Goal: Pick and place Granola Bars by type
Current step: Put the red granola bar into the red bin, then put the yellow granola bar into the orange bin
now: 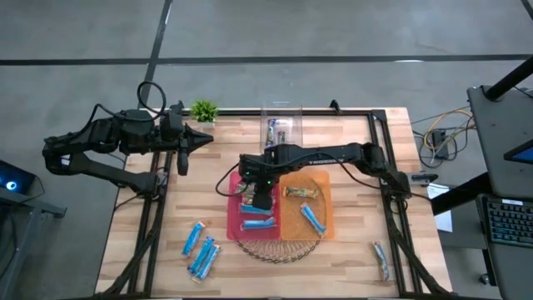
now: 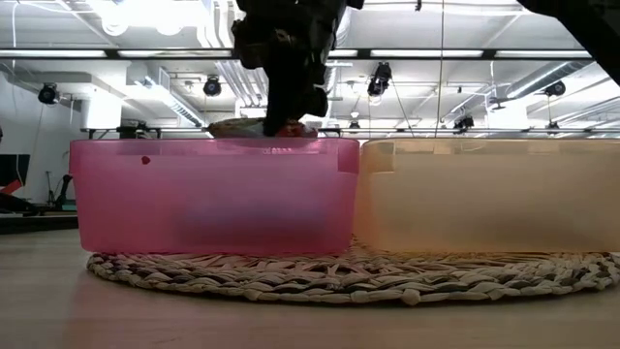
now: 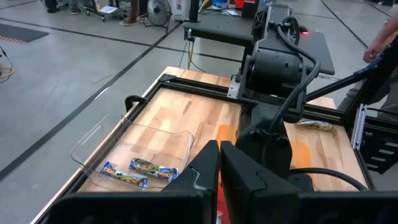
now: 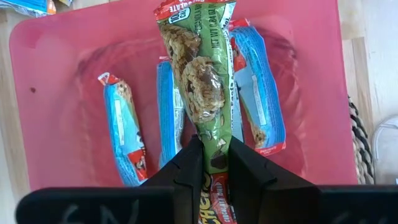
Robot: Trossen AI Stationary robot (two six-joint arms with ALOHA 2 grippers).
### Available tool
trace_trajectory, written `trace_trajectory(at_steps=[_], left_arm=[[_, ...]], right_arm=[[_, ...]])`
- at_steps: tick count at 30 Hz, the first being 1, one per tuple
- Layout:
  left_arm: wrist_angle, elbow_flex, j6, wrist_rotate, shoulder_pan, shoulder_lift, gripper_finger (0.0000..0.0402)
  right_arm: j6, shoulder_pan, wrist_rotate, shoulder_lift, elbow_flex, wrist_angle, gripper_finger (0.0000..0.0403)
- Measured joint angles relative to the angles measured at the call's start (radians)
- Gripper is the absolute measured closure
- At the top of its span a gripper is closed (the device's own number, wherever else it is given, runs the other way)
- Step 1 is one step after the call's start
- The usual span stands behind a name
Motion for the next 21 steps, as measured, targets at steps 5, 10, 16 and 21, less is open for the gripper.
trace_trajectory(at_steps=[5,10,16,21], left_arm=[[0.0,0.0,0.0,0.0,0.0,0.0,0.0402],[0.0,0.0,0.0,0.0,0.0,0.0,0.0402],[0.0,0.0,0.0,0.0,0.0,0.0,0.0402],[0.0,0.0,0.0,0.0,0.0,0.0,0.0402]], right_arm=[[-0.004,0.0,-0.021,0.0,-0.001,0.0,0.035],[-0.002,0.0,-0.038,0.0,-0.005,-0.001,0.032],[0.029,0.0,-0.041,0.0,-0.009,0.0,0.0261],[0.027,0.0,-0.041,0.0,-0.009,0.0,0.0232]])
